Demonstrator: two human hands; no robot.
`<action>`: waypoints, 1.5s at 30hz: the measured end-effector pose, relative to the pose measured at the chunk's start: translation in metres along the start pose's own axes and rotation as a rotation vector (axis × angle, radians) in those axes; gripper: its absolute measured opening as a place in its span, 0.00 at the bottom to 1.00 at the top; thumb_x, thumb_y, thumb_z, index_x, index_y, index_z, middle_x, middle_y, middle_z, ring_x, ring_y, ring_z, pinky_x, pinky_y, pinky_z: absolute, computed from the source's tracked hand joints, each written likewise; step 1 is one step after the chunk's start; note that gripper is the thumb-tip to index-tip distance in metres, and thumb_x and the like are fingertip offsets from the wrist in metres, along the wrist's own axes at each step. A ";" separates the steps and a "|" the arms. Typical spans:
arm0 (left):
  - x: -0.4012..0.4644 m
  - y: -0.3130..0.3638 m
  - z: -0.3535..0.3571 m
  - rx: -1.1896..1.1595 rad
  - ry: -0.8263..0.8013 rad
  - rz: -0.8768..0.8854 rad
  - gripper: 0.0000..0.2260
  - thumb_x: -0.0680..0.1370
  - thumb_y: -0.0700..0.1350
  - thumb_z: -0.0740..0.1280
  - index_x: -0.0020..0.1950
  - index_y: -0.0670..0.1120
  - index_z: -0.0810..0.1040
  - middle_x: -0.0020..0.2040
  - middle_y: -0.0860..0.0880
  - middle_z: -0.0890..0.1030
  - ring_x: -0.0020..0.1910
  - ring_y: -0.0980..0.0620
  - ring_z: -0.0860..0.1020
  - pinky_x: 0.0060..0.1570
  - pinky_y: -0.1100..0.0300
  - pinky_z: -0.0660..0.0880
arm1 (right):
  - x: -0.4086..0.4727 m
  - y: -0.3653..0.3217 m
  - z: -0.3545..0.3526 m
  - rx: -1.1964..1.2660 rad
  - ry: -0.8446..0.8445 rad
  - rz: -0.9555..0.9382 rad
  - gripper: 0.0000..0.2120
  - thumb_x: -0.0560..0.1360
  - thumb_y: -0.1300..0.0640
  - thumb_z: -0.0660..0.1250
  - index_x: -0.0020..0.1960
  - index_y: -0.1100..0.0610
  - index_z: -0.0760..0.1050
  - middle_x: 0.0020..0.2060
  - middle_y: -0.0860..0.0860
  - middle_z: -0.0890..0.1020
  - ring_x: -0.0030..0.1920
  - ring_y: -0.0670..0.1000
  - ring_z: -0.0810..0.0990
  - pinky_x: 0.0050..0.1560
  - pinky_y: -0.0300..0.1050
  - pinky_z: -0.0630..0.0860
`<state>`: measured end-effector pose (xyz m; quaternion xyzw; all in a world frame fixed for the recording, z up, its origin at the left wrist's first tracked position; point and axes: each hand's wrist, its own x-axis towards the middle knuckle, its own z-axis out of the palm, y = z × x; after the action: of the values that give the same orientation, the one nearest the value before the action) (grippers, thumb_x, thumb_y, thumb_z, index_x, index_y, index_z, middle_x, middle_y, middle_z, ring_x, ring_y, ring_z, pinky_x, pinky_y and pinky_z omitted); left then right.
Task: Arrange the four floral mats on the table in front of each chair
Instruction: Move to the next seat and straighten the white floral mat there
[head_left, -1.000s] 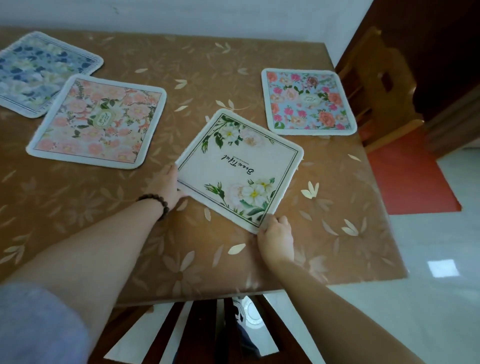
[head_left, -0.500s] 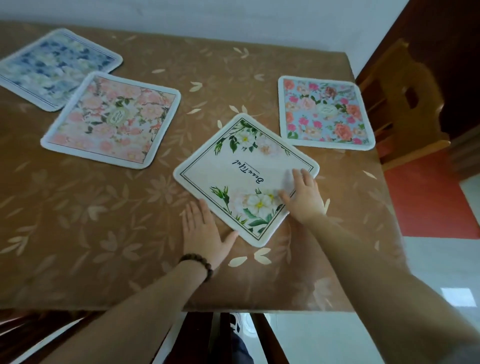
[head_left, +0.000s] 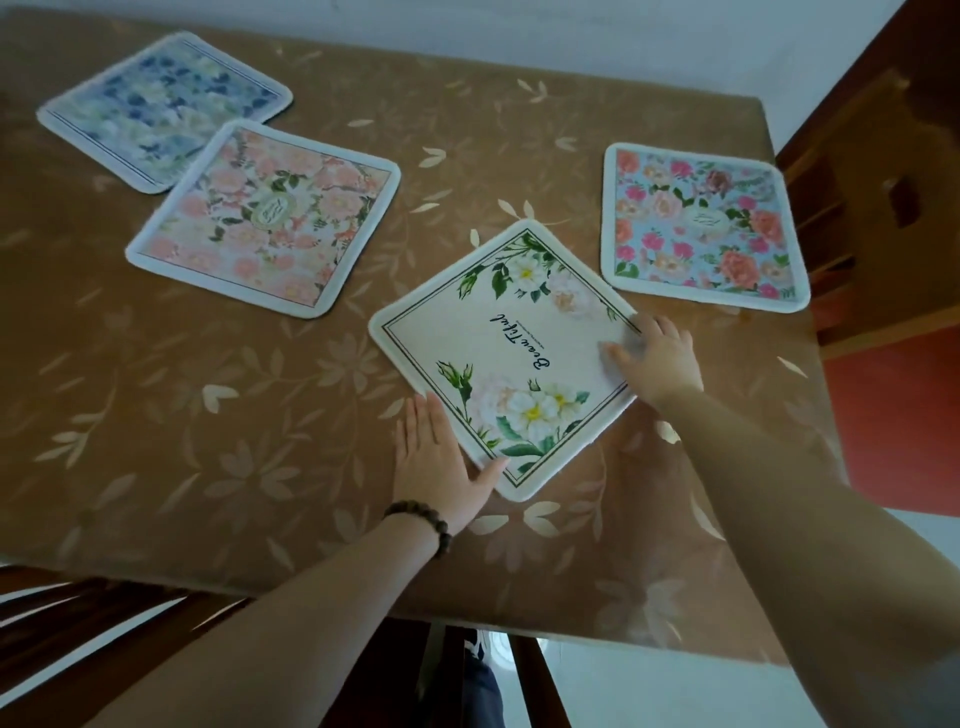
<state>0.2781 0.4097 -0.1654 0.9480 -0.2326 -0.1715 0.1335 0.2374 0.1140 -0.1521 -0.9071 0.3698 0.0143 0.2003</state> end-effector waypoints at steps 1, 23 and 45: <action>0.004 -0.004 -0.004 -0.012 -0.015 -0.001 0.50 0.70 0.72 0.55 0.75 0.41 0.36 0.78 0.42 0.41 0.76 0.46 0.40 0.72 0.53 0.38 | -0.006 -0.002 0.001 -0.010 0.007 -0.004 0.30 0.75 0.40 0.60 0.72 0.54 0.63 0.69 0.56 0.68 0.66 0.61 0.63 0.66 0.56 0.63; 0.096 -0.054 -0.075 -0.059 -0.104 -0.033 0.48 0.72 0.60 0.69 0.77 0.41 0.42 0.78 0.44 0.47 0.76 0.44 0.48 0.73 0.47 0.53 | -0.218 -0.084 0.075 0.320 0.145 0.109 0.16 0.76 0.57 0.63 0.62 0.59 0.73 0.55 0.56 0.74 0.58 0.58 0.69 0.55 0.45 0.66; -0.043 -0.031 -0.005 -0.012 0.020 -0.223 0.61 0.62 0.77 0.60 0.71 0.42 0.26 0.75 0.33 0.42 0.75 0.37 0.44 0.72 0.47 0.41 | 0.020 -0.076 0.026 -0.231 -0.184 -0.222 0.32 0.76 0.37 0.53 0.76 0.49 0.54 0.76 0.54 0.55 0.75 0.58 0.54 0.74 0.57 0.51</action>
<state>0.2562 0.4576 -0.1602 0.9689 -0.1230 -0.1772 0.1215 0.3063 0.1594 -0.1527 -0.9543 0.2434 0.1172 0.1282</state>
